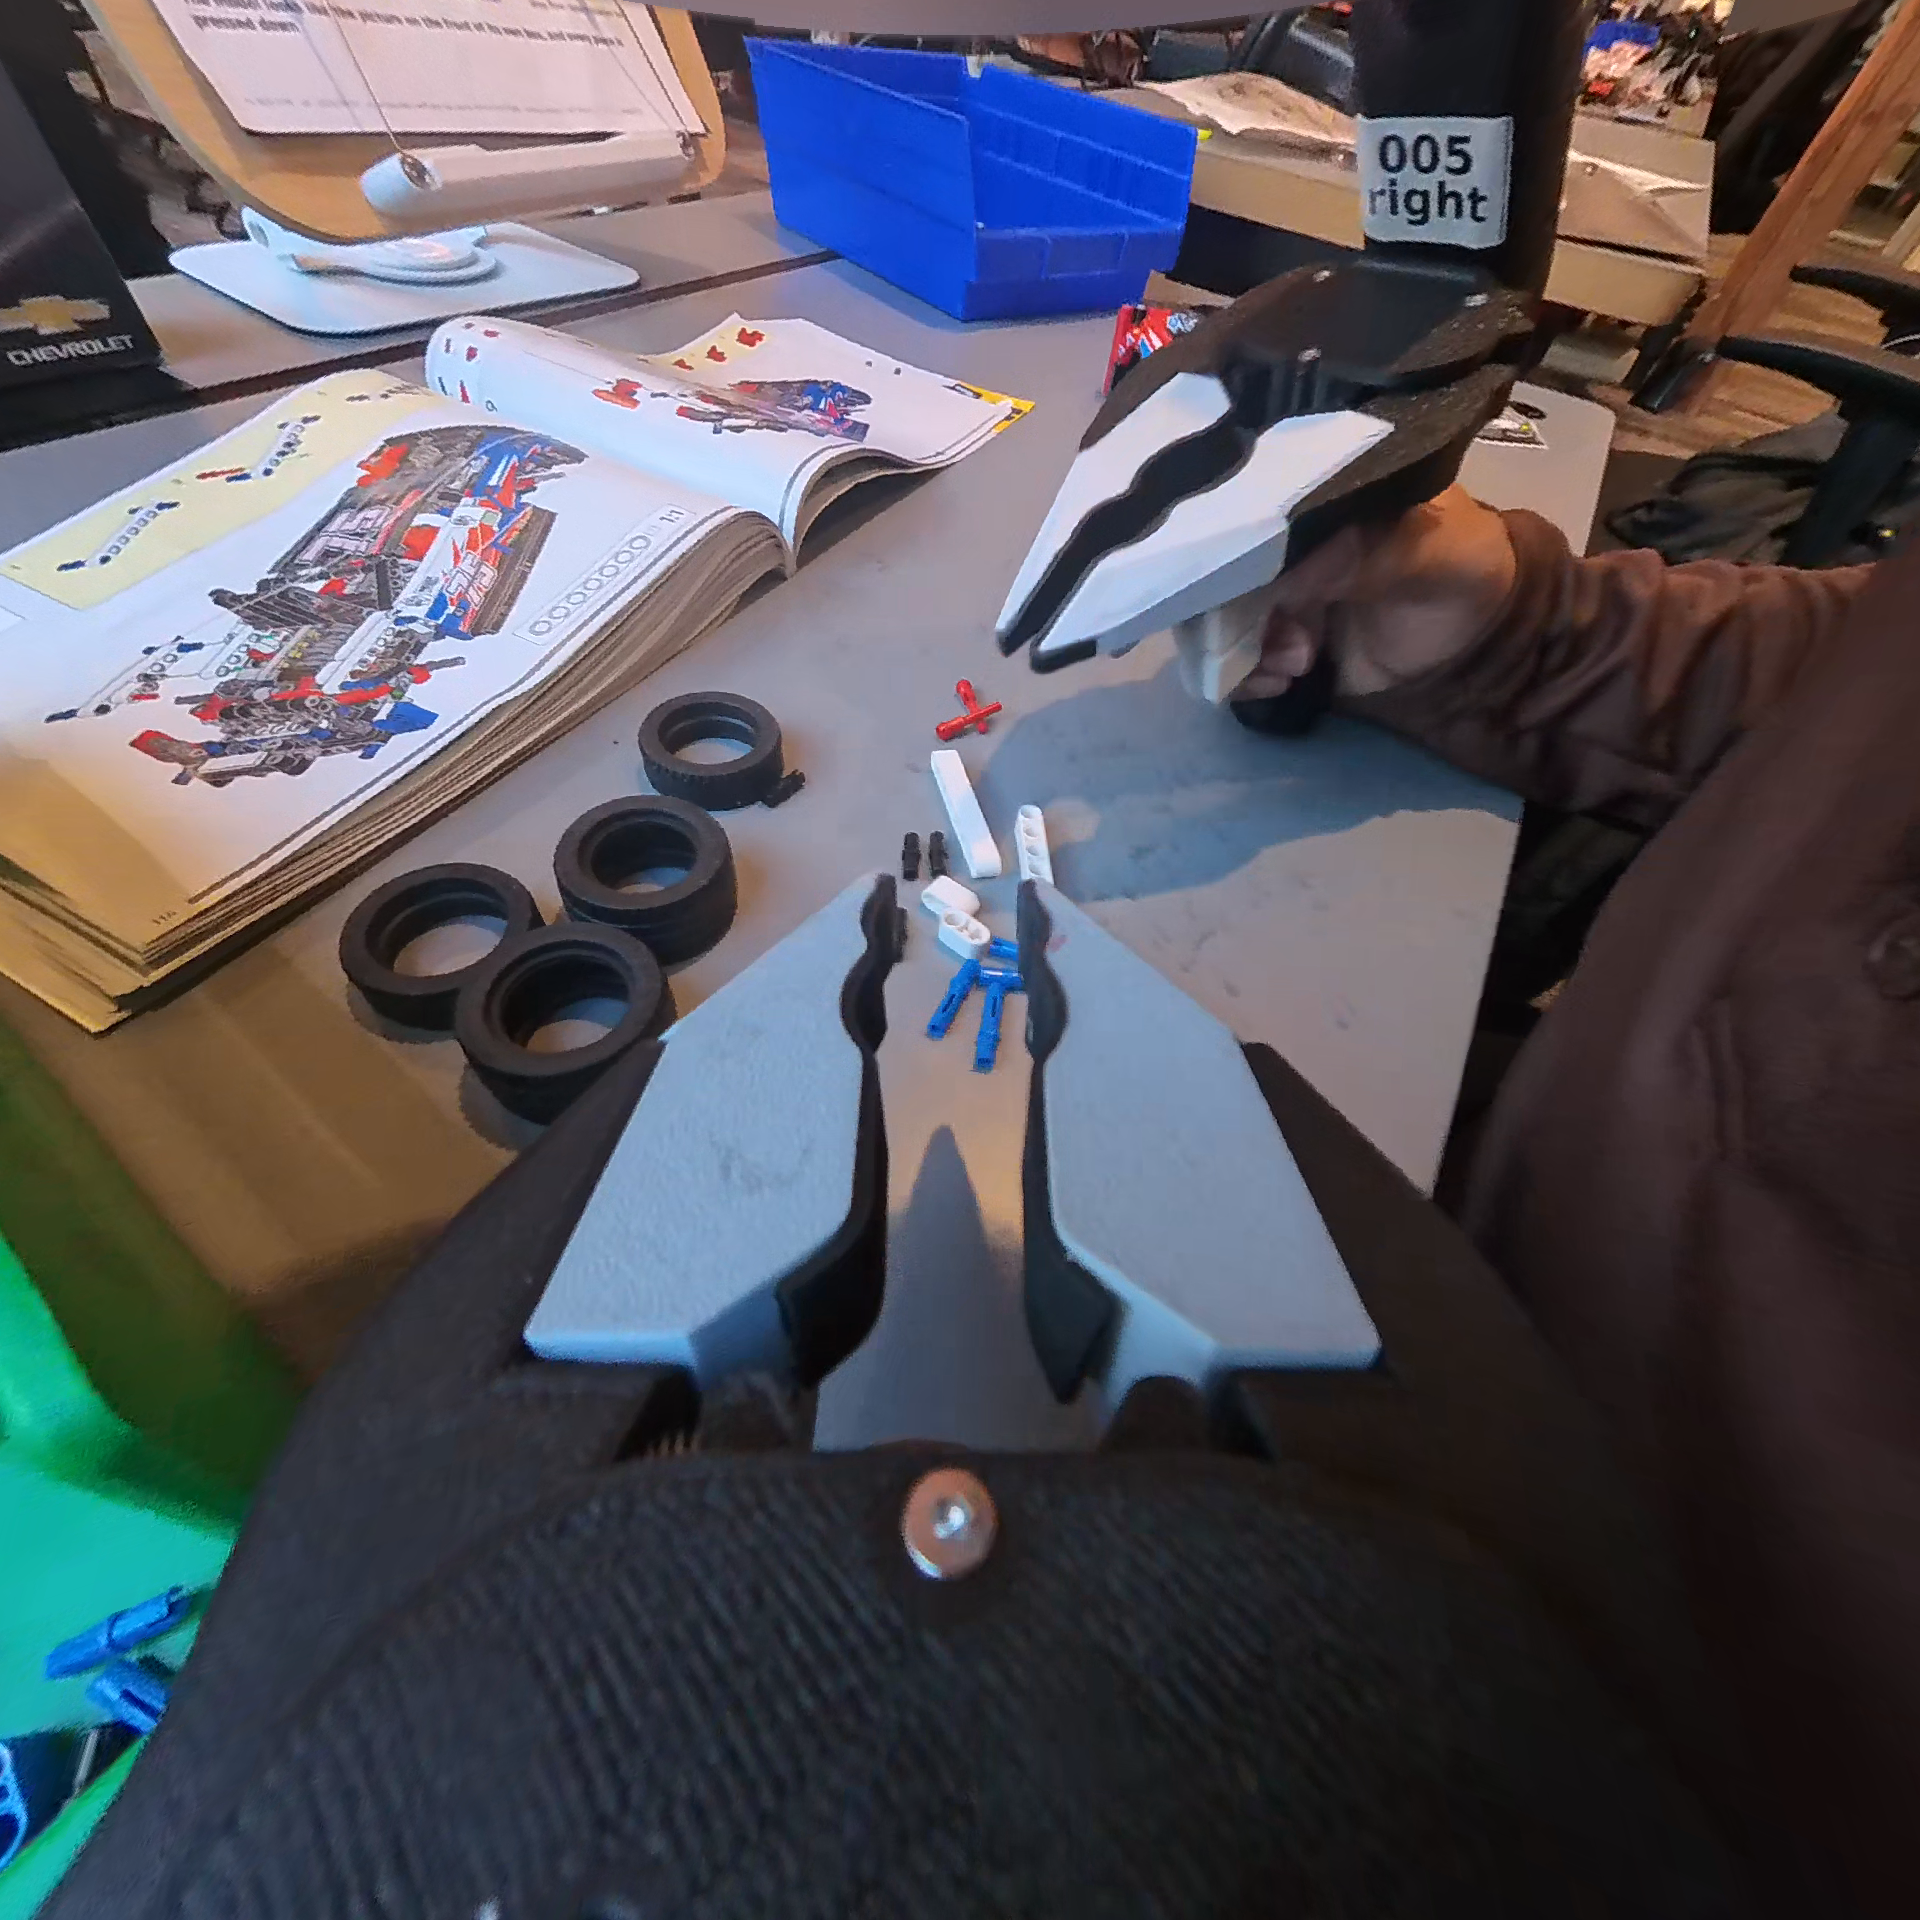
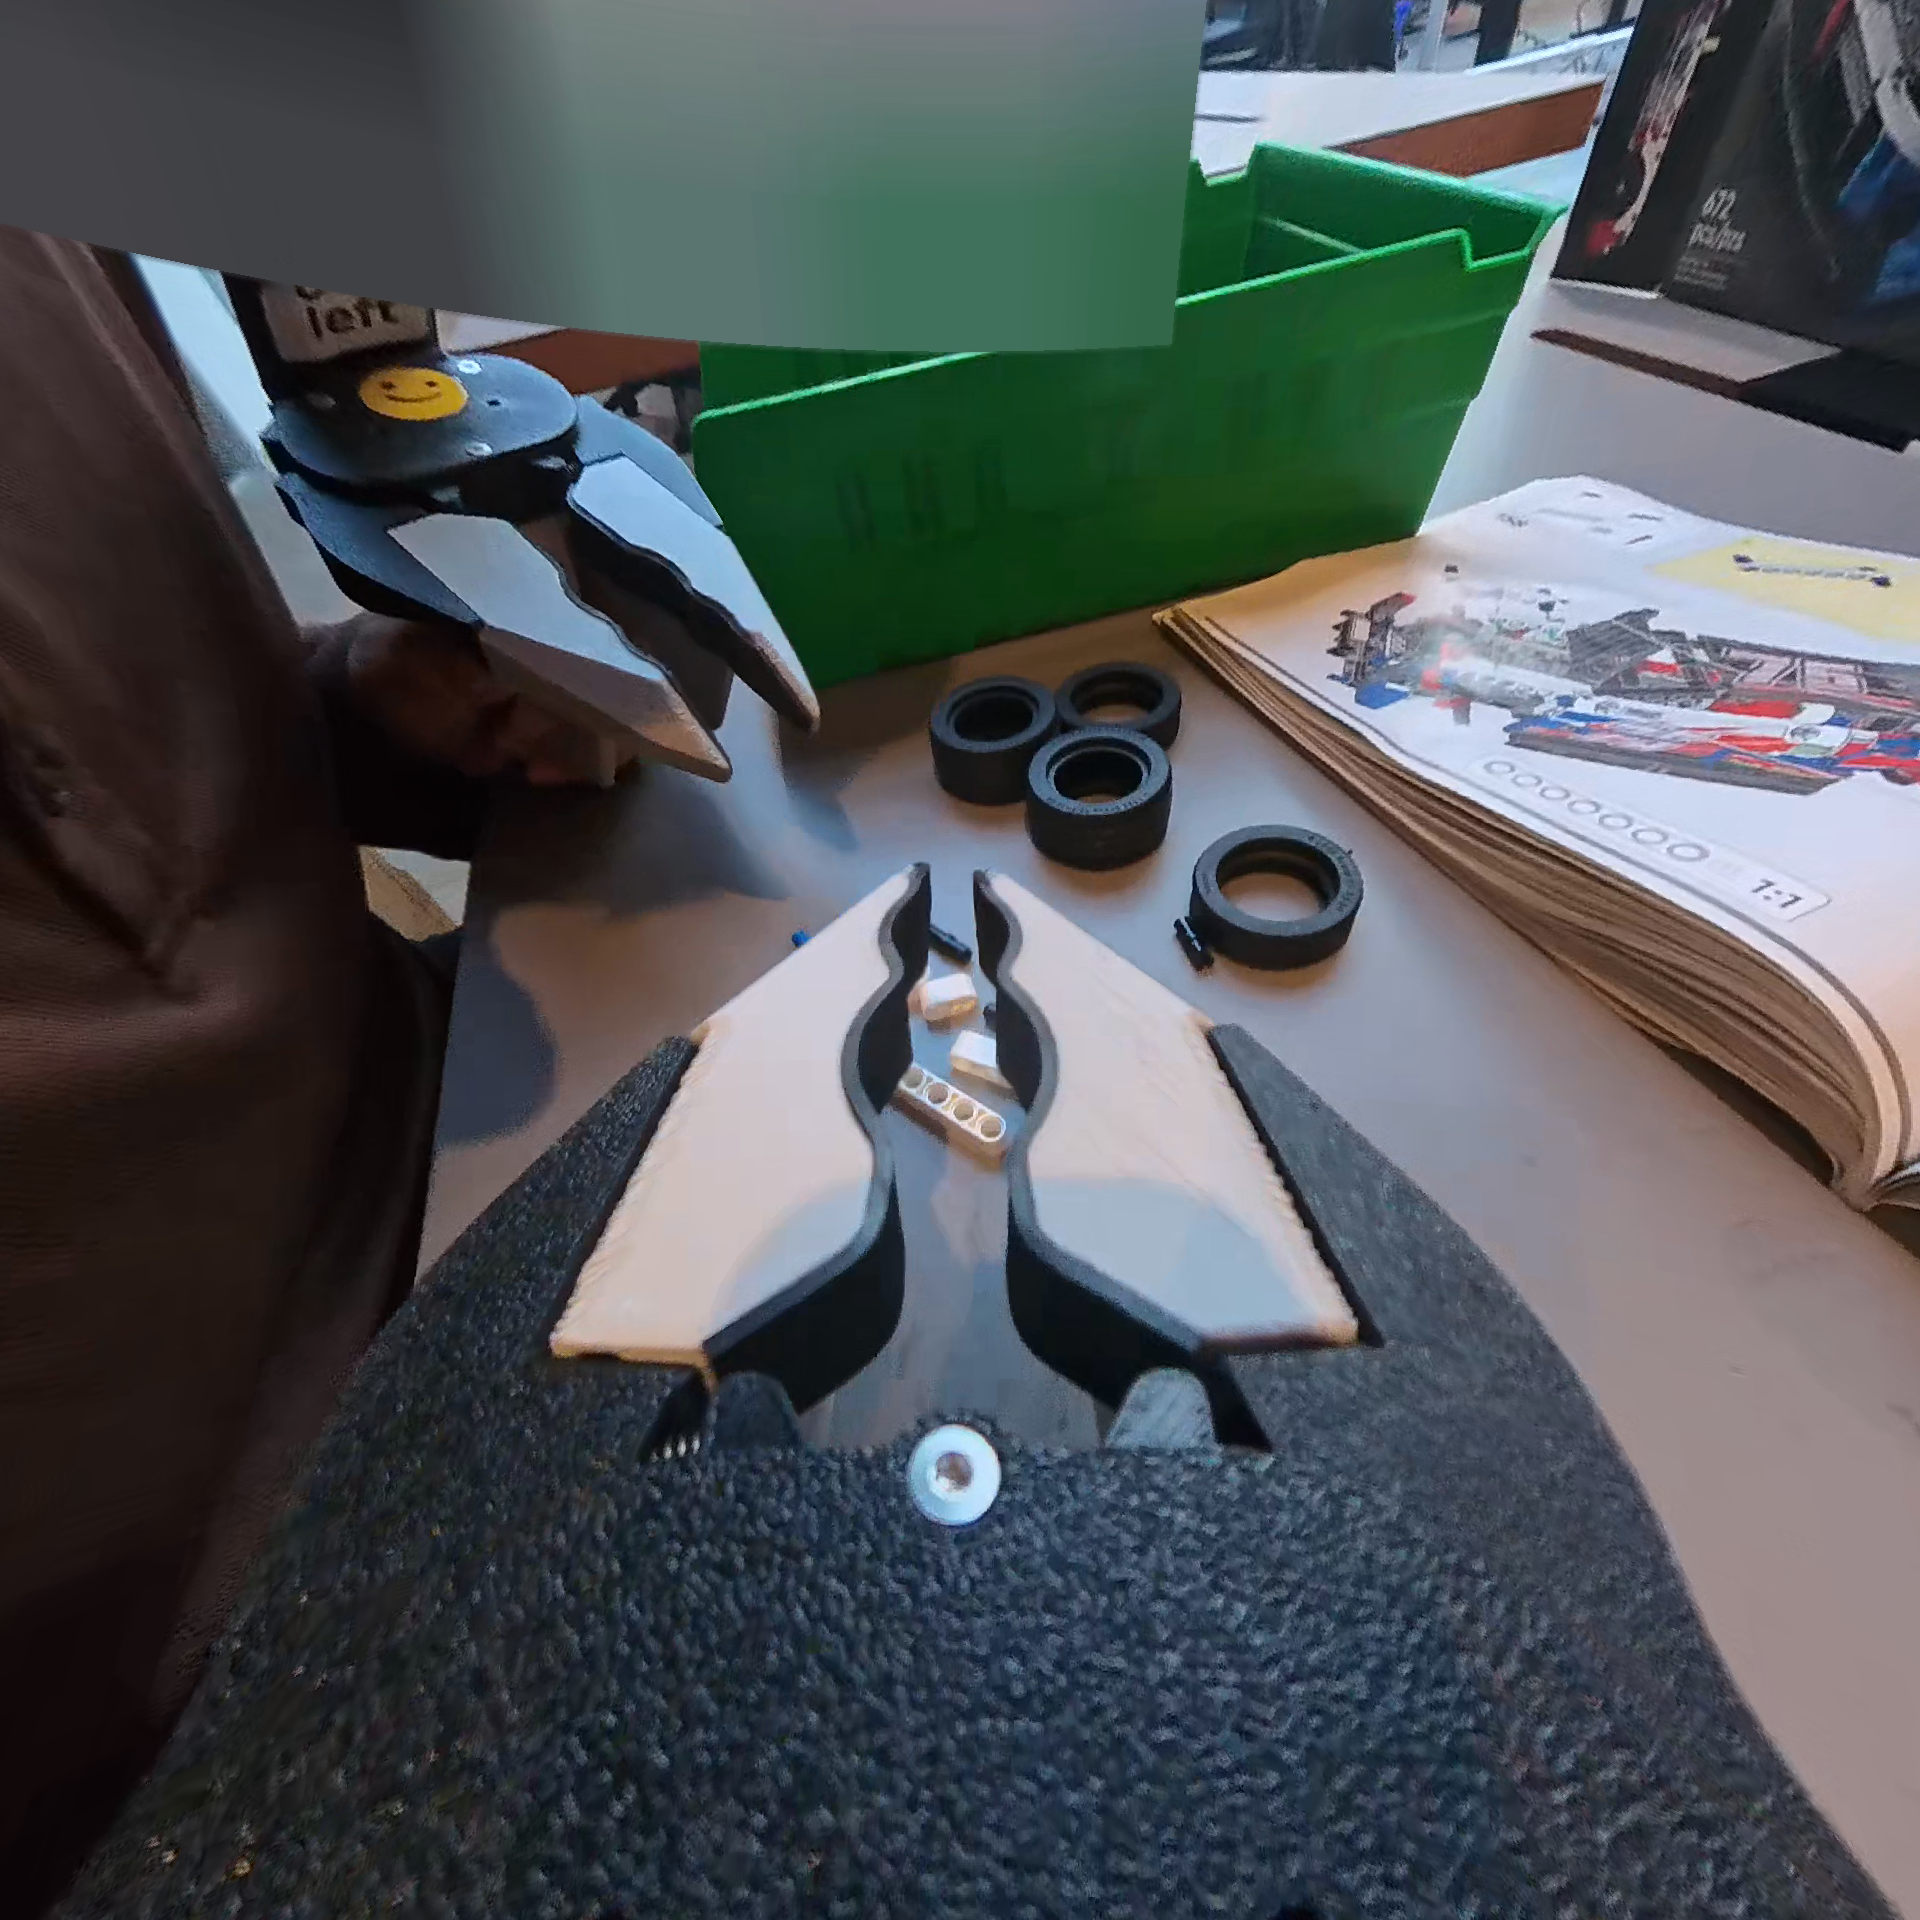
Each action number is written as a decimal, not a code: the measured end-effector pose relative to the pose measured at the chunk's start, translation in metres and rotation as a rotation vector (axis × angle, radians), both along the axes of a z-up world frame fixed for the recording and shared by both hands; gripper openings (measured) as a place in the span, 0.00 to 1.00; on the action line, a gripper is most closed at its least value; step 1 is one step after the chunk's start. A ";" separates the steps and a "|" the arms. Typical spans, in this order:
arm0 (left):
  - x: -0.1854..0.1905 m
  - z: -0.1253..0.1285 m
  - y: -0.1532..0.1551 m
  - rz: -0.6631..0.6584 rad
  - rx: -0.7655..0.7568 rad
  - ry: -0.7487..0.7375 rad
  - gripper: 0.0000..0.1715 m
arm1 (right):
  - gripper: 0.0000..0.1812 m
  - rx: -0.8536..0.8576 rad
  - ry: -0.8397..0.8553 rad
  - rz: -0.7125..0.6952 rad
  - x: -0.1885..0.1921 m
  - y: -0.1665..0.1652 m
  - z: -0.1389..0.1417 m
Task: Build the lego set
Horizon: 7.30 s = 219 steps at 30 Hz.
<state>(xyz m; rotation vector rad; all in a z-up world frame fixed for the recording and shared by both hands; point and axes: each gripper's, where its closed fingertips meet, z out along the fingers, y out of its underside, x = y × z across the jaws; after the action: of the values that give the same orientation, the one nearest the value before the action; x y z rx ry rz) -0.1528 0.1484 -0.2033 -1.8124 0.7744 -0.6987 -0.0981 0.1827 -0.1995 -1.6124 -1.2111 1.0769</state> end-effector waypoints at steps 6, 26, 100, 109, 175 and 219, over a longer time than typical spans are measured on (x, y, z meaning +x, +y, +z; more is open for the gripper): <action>-0.002 0.002 0.002 0.010 -0.009 -0.022 0.12 | 0.04 0.019 0.089 -0.027 0.002 0.006 0.013; -0.004 0.001 0.005 0.015 -0.036 -0.045 0.12 | 0.04 0.026 0.142 -0.036 0.003 0.009 0.021; 0.028 -0.040 -0.029 -0.163 -0.042 0.302 0.16 | 0.05 0.063 -0.475 0.142 0.008 -0.048 -0.068; 0.025 -0.062 -0.045 -0.224 -0.051 0.471 0.08 | 0.04 0.066 -0.465 0.230 -0.013 -0.082 -0.067; -0.004 0.002 -0.023 -0.082 -0.065 -0.036 0.15 | 0.02 -0.278 0.046 0.145 -0.038 -0.066 0.004; 0.014 0.040 -0.030 0.063 0.535 0.551 0.14 | 0.03 -0.936 0.444 0.296 -0.048 -0.079 0.038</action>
<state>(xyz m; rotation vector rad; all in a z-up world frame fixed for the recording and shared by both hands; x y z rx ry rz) -0.1387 0.1187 -0.1635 -1.5211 1.1300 0.0765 -0.1460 0.1034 -0.1616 -1.6949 -0.6616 2.2812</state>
